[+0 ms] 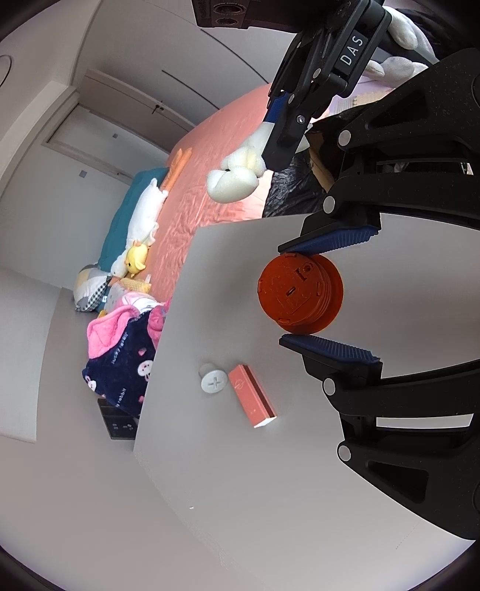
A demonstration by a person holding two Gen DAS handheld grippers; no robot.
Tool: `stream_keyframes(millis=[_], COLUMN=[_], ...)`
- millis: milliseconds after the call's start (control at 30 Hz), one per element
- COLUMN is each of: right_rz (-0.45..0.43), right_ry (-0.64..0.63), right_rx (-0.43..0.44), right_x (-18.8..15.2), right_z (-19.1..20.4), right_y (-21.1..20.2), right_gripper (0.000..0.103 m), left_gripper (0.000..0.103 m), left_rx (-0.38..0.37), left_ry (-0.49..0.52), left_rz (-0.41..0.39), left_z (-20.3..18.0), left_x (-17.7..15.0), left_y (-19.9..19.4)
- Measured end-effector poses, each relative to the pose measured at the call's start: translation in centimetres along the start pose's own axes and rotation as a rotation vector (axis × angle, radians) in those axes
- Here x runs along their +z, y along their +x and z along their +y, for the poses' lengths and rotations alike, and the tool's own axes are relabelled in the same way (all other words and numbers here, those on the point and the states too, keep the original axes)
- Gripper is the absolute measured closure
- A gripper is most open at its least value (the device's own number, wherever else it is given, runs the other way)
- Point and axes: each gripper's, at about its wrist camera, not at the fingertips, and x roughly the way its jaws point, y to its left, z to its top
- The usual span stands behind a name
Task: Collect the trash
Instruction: 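Carry the orange lid and white foam toy over the bin and release both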
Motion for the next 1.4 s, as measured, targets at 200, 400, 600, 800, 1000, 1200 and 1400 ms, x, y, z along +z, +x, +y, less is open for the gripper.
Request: stream_keyframes(millis=[200, 400, 600, 800, 1000, 1200, 1400], right_rz=[-0.021, -0.043, -0.067, -0.09, -0.105, -0.117, -0.158], right_ry=[0.022, 0.044, 0.064, 0.097, 0.132, 0.164, 0.228], right_rx=[-0.016, -0.037, -0.059, -0.087, -0.118, -0.149, -0.236], right_x=[-1.0, -1.5, -2.1, -2.7, -3.3, -3.6, -4.2], right_z=[-1.1, -2.5, -3.9, -5.8, -7.9, -9.4, -11.2], right_y=[-2.1, -4.0, -6.0, -7.9, -9.4, -10.5, -12.3], right_gripper=[0.071, 0.071, 0.071, 0.071, 0.071, 0.071, 0.038], left_gripper=[0.06, 0.06, 0.06, 0.06, 0.06, 0.06, 0.006], left_rx=[-0.025, -0.048, -0.083, -0.131, -0.172, -0.219, -0.359], left_ry=[0.032, 0.062, 0.092, 0.126, 0.153, 0.177, 0.115], left_rz=[0.008, 0.015, 0.022, 0.044, 0.071, 0.113, 0.169], left_z=[-2.4, -4.6, -6.9, -9.2, -11.2, -12.8, -13.1], left_x=[-0.3, -0.5, -0.4, -0.6, -0.9, -1.5, -1.5], left_y=[0.1, 0.1, 0.2, 0.9, 1.8, 2.9, 3.6])
